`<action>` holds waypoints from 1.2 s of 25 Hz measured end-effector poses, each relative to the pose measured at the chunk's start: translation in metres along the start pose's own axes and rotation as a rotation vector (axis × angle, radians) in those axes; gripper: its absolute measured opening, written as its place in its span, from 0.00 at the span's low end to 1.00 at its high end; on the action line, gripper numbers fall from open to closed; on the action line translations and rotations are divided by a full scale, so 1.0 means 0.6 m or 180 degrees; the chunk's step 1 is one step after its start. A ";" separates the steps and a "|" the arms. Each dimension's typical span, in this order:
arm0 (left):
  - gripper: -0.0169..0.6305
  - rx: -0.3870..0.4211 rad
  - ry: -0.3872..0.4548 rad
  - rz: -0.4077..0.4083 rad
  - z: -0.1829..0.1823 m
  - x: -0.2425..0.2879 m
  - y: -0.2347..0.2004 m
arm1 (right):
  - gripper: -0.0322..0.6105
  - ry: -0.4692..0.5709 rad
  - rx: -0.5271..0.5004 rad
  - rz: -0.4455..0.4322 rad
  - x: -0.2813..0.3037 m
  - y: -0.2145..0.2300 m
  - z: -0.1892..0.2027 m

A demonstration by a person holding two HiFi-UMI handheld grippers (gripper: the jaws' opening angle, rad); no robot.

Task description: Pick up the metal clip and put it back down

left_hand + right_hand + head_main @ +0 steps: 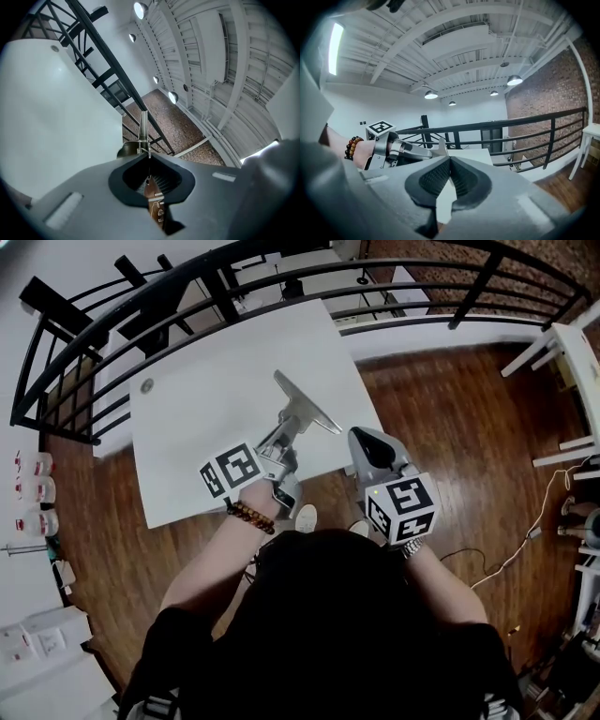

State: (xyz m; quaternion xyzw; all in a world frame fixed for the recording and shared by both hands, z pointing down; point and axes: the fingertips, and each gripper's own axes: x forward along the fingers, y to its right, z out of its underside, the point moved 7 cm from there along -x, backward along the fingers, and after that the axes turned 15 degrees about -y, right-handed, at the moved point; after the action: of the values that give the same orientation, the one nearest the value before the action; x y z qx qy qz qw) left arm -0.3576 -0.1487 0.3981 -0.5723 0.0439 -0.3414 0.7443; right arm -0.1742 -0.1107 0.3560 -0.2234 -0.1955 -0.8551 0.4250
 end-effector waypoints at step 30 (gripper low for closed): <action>0.06 -0.0044 -0.0115 0.0159 0.003 -0.001 0.014 | 0.04 0.0024 -0.0005 0.0121 -0.013 -0.009 -0.008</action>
State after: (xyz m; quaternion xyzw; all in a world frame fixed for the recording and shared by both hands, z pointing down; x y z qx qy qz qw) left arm -0.3535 -0.1459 0.3914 -0.5823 0.0471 -0.3119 0.7493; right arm -0.1755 -0.1052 0.3472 -0.2242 -0.1890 -0.8479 0.4417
